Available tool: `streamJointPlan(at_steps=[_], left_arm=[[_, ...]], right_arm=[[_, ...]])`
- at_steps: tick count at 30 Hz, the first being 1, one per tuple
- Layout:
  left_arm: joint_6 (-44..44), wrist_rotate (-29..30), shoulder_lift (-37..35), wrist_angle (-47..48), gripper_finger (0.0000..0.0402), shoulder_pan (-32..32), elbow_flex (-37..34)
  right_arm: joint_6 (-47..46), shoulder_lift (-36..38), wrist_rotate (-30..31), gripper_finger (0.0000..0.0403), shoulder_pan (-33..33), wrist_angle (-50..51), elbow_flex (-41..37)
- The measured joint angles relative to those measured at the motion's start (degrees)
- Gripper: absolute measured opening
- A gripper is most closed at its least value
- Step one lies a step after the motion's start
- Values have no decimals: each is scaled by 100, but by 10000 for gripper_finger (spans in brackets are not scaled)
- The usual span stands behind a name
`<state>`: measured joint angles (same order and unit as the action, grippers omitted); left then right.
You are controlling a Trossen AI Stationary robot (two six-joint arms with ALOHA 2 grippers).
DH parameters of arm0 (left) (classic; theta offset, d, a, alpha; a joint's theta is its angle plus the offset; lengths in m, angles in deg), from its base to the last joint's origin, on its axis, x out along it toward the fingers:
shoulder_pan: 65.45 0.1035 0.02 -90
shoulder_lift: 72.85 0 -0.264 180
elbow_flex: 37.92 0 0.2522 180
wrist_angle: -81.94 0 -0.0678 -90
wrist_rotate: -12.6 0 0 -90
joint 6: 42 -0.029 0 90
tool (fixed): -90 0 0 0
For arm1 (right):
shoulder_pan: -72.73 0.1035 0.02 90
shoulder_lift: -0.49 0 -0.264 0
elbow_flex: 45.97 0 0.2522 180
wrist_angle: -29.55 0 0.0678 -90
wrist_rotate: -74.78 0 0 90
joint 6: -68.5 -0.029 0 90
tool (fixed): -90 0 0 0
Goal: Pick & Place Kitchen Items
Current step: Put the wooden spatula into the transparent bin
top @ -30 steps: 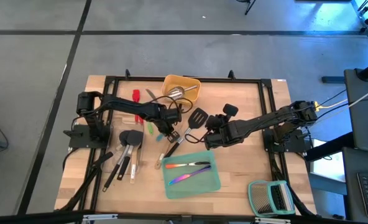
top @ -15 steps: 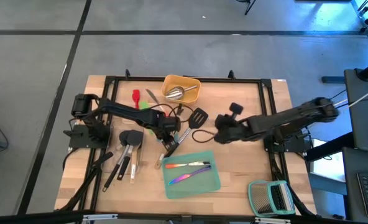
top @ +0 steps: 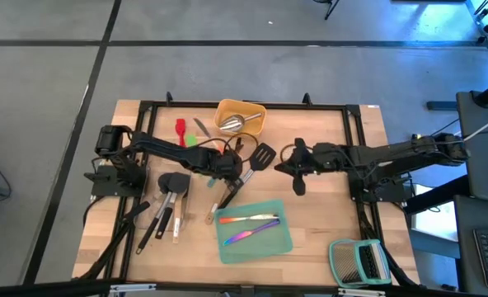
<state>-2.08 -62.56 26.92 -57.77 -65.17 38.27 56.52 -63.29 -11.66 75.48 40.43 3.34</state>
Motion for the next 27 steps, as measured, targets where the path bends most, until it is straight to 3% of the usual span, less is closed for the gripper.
streamJointPlan(at_steps=[5,12,16,20,27], left_arm=[[24,-39,222,33,219,199,-4],[65,-56,389,85,248,294,4],[273,-75,389,126,275,276,9],[457,-160,434,158,302,238,9],[597,-405,721,100,317,235,21]], right_arm=[[-260,-135,-409,89,-257,46,0],[-370,-178,-341,245,-259,171,0],[-370,-178,-278,309,-255,237,2],[-372,-178,-183,339,-256,291,2],[-370,-178,-179,346,-254,289,2]])
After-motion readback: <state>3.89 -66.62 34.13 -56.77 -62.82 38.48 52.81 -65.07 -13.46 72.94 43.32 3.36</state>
